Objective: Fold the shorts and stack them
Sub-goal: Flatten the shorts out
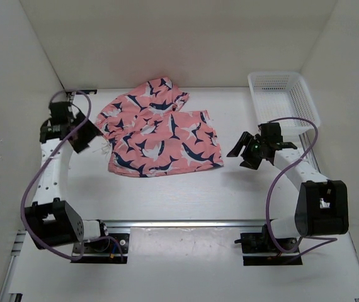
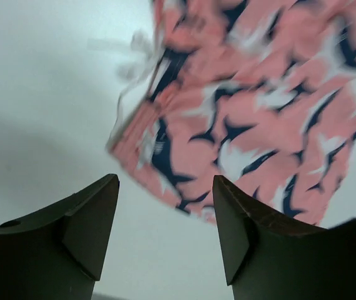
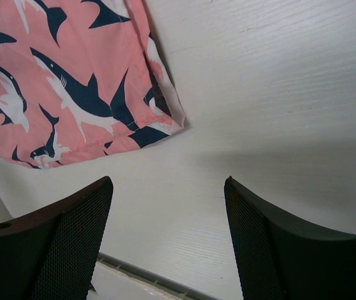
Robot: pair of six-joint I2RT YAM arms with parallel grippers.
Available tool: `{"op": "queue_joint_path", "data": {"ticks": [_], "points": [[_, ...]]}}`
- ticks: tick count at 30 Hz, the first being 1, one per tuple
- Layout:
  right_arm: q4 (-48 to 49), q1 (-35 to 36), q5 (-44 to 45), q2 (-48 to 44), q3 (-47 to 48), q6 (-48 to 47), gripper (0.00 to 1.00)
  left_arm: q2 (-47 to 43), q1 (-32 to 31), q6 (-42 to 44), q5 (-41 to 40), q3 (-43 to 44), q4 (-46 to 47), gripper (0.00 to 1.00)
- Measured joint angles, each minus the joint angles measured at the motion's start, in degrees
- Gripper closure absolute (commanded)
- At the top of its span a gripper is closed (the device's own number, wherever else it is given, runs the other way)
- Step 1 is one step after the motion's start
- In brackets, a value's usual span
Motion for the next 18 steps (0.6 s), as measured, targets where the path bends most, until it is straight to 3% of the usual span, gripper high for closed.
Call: {"op": "queue_joint_path", "data": {"ticks": [4, 5, 6, 8, 13, 18], "points": [[0.0, 1.7, 0.0, 0.0, 0.0, 0.3, 0.23, 3.6, 0.0, -3.7, 3.5, -15.0, 1.3, 0.32], [0.0, 2.0, 0.0, 0.0, 0.0, 0.3, 0.23, 5.6, 0.0, -4.4, 4.2, -17.4, 1.3, 0.47], [0.0, 2.2, 0.0, -0.1, 0.0, 0.5, 0.23, 7.2, 0.0, -4.9, 4.7, -19.0, 1.2, 0.5], [0.0, 2.4, 0.0, -0.4, 0.0, 0.6, 0.23, 9.2, 0.1, -5.7, 5.6, -20.3, 1.3, 0.5], [0.0, 2.4, 0.0, -1.8, 0.0, 0.9, 0.23, 10.9, 0.1, -6.0, 7.2, -20.1, 4.9, 0.34], [0.0, 2.4, 0.1, -2.2, 0.0, 1.2, 0.23, 17.0, 0.0, -6.1, 7.5, -19.4, 8.0, 0.32]]}}
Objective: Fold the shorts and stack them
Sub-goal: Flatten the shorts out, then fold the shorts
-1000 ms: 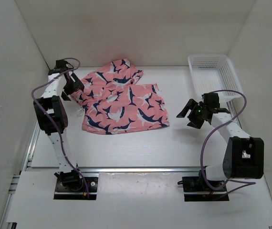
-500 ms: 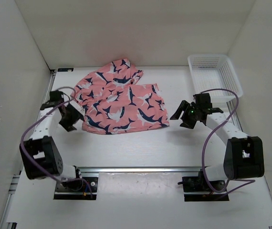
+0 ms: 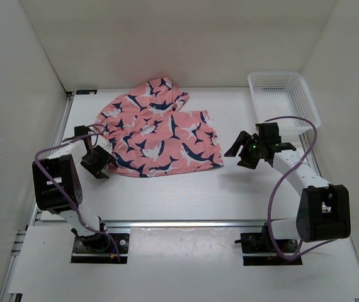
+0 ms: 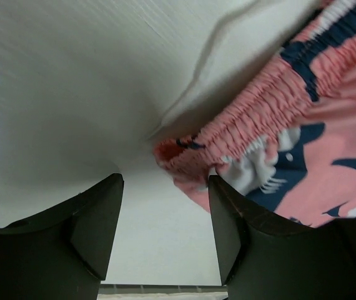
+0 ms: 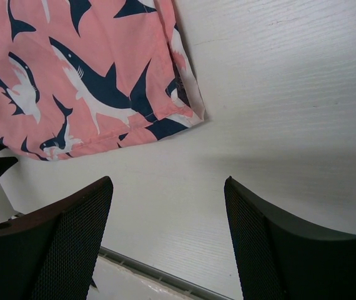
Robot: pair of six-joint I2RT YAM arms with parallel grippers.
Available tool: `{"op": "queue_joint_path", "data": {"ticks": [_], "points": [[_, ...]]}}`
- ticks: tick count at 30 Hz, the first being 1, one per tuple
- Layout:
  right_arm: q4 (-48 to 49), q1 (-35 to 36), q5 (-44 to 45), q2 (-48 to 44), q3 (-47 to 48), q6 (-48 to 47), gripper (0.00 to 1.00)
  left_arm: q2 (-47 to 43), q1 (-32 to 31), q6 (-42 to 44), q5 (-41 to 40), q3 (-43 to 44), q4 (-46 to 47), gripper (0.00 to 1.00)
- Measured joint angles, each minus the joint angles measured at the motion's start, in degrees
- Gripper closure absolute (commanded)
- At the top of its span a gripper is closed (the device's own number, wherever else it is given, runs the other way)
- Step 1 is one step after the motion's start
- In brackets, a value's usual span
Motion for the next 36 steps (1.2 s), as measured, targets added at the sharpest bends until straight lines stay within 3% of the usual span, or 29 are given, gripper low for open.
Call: {"op": "queue_joint_path", "data": {"ticks": [6, 8, 10, 11, 13, 15, 18, 26, 33, 36], "points": [[0.0, 0.0, 0.0, -0.4, 0.0, 0.0, 0.22, 3.0, -0.2, 0.0, 0.3, 0.8, 1.2, 0.32], [0.0, 0.0, 0.0, -0.5, 0.0, 0.0, 0.22, 4.0, -0.5, 0.0, 0.4, 1.7, 1.6, 0.37], [0.0, 0.0, 0.0, -0.5, -0.1, 0.0, 0.22, 5.3, -1.1, -0.2, 0.6, 3.0, 2.0, 0.47], [0.0, 0.0, 0.1, -0.5, -0.1, 0.0, 0.22, 6.0, -1.4, -0.4, 0.8, 3.6, 2.2, 0.73], [0.0, 0.0, 0.0, -0.3, -0.1, 0.3, 0.15, 7.1, -2.0, -0.3, 0.7, 4.2, 3.1, 0.9], [0.1, 0.0, -0.1, 0.2, -0.1, 0.9, 0.08, 7.7, -2.3, -0.5, 1.0, 4.8, 3.4, 0.9], [1.8, 0.0, -1.1, 2.4, -1.0, 2.8, 0.08, 7.7, -2.4, -0.4, 0.9, 4.9, 3.7, 0.9], [11.1, 0.3, -7.6, 11.9, -6.9, 13.5, 0.23, 7.1, -2.4, -0.3, 0.9, 4.9, 3.8, 0.9], [16.2, 3.0, -8.3, 17.6, -3.4, 17.3, 0.34, 6.8, -2.4, -0.2, 1.0, 4.9, 3.8, 0.9], [17.0, 4.2, -7.6, 20.5, -0.7, 18.3, 0.45, 6.8, -2.4, -0.1, 1.0, 4.9, 3.8, 0.9]]}}
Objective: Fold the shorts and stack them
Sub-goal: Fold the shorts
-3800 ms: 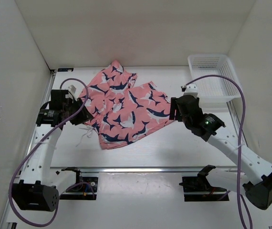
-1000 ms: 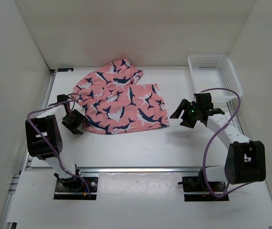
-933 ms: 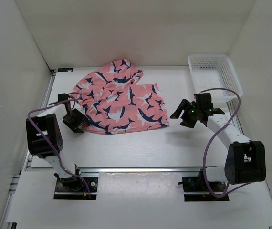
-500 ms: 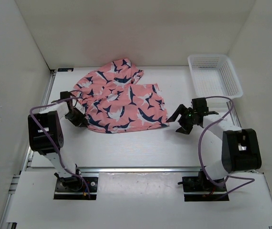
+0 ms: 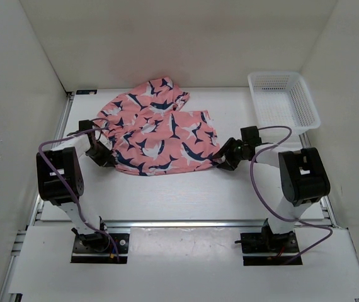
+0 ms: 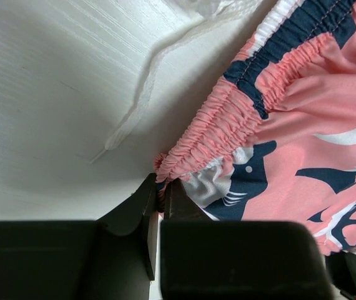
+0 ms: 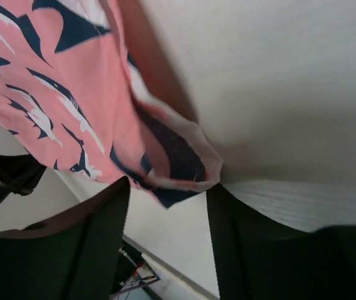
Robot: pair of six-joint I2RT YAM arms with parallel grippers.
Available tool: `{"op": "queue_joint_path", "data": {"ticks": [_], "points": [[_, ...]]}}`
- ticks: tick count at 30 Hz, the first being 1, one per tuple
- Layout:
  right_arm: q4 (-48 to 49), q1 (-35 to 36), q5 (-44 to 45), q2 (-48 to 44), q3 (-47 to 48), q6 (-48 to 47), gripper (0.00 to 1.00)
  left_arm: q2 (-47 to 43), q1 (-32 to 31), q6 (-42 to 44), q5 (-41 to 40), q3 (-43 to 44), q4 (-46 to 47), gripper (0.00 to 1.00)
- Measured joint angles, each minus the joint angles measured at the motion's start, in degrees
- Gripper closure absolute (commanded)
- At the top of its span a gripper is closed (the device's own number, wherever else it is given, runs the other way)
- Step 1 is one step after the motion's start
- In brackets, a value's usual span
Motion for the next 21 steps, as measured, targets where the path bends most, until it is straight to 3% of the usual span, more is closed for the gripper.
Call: {"op": "queue_joint_path", "data": {"ticks": [1, 5, 9, 12, 21], "points": [[0.5, 0.4, 0.9, 0.7, 0.7, 0.3, 0.49, 0.0, 0.0, 0.1, 0.0, 0.0, 0.0, 0.9], [-0.4, 1.2, 4.4, 3.3, 4.1, 0.2, 1.0, -0.3, 0.0, 0.5, 0.3, 0.8, -0.7, 0.9], [-5.1, 1.2, 7.6, 4.9, 12.4, -1.3, 1.0, -1.0, -0.3, 1.7, 0.7, 6.4, -5.0, 0.9], [-9.4, 1.5, 10.4, 3.5, 20.4, -4.3, 1.0, -2.8, -0.7, 3.2, 0.1, 16.5, -10.3, 0.9], [-22.6, 2.4, 15.3, -11.1, 48.5, -16.7, 1.0, -11.4, -1.5, 7.6, 1.1, 62.1, -23.9, 0.9]]}}
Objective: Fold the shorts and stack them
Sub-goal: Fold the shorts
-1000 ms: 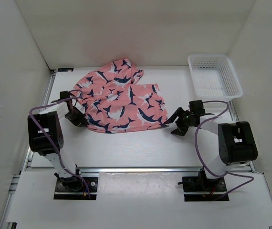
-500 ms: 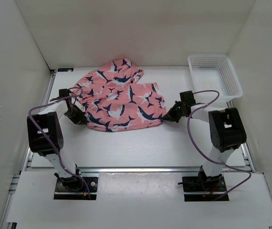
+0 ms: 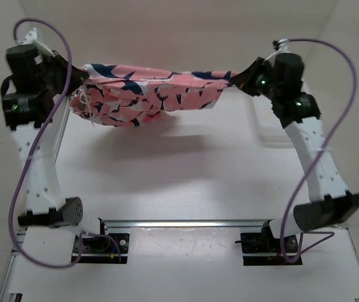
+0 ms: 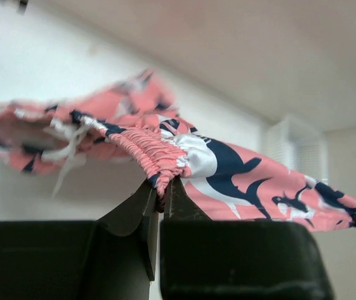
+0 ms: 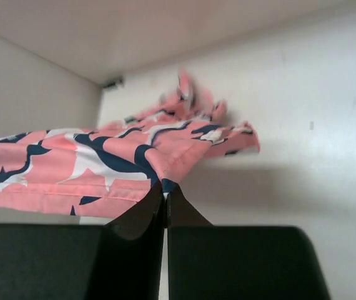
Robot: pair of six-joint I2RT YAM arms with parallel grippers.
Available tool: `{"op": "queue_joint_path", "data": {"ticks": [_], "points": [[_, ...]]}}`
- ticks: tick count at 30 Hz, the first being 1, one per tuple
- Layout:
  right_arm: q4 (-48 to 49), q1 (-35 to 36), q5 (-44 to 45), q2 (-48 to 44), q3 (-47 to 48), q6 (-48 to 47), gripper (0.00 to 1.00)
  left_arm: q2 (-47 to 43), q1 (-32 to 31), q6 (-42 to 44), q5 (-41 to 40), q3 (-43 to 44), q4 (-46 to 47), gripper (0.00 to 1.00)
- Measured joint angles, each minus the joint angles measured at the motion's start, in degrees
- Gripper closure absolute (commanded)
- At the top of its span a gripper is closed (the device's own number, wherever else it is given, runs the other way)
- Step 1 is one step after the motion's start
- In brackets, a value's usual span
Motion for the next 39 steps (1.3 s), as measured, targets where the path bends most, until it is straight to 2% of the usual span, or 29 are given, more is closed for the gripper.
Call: {"op": "queue_joint_path", "data": {"ticks": [6, 11, 16, 21, 27, 32, 35, 39], "points": [[-6.0, 0.1, 4.8, -14.1, 12.6, -6.2, 1.0, -16.0, -0.7, -0.7, 4.6, 7.5, -2.0, 0.9], [-10.5, 0.5, 7.8, -22.1, 20.5, -9.3, 1.0, -25.1, -1.6, -2.1, 8.5, 12.6, -1.9, 0.9], [-13.8, 0.5, 10.0, -25.2, 27.6, -11.1, 1.0, -28.9, -2.2, -3.9, 12.7, 13.5, -1.4, 0.9], [-16.1, 0.5, 12.9, -25.0, 30.6, -12.4, 1.0, -29.4, -2.3, -5.7, 17.0, 7.3, -0.4, 0.9], [-17.6, 0.5, 14.6, -21.7, 30.3, -13.0, 1.0, -28.3, -2.5, -6.7, 19.2, -5.7, 0.7, 0.9], [-16.3, 0.5, 15.2, -14.4, 26.2, -13.6, 1.0, -25.2, -2.6, -5.9, 18.3, -17.5, 3.1, 0.9], [-13.9, 0.4, 16.0, -7.6, 22.1, -13.9, 1.0, -19.9, -2.8, -4.7, 16.7, -22.3, 5.2, 0.9], [-10.4, 0.2, 16.0, 4.5, 17.9, -13.9, 1.0, -6.3, -3.0, -2.8, 13.0, -24.0, 8.3, 0.9]]}}
